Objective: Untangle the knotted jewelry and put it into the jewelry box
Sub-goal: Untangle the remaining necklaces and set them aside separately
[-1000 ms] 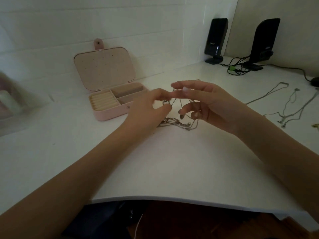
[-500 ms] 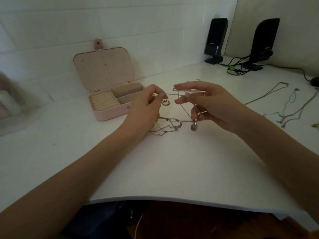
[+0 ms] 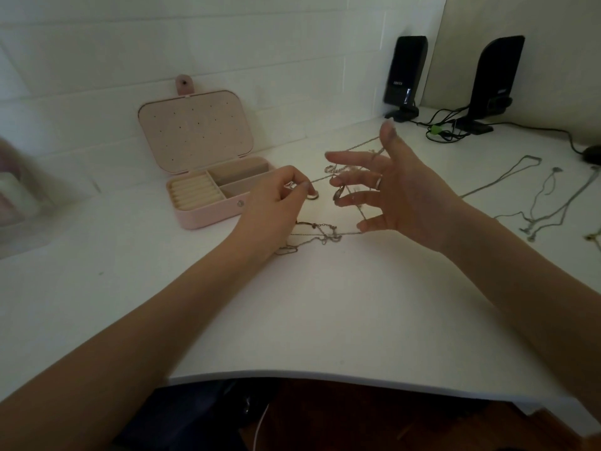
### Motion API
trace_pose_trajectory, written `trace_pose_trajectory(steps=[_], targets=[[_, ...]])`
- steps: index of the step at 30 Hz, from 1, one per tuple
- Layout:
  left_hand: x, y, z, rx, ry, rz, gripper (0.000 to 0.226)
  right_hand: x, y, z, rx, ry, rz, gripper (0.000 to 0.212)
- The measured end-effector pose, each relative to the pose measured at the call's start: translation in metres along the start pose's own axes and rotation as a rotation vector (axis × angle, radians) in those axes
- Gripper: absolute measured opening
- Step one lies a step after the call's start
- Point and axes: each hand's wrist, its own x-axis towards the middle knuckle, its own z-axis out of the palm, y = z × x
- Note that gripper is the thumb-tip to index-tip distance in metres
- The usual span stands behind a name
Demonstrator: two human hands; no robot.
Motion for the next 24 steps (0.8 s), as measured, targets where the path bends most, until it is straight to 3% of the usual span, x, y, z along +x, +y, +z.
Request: trace_pose_trajectory(steps=[12,24], targets=[[0.004,-0.007,-0.006,0.102,0.126,-0.037,0.023,0.005,0.002,-0.017,0.276,0.052,0.053,0.084],[0.006,-0.014,-0.011,0.351,0.179,-0.012,0.018,0.005,0.001,-0.014,0.496,0.040,-0.019,0.077]])
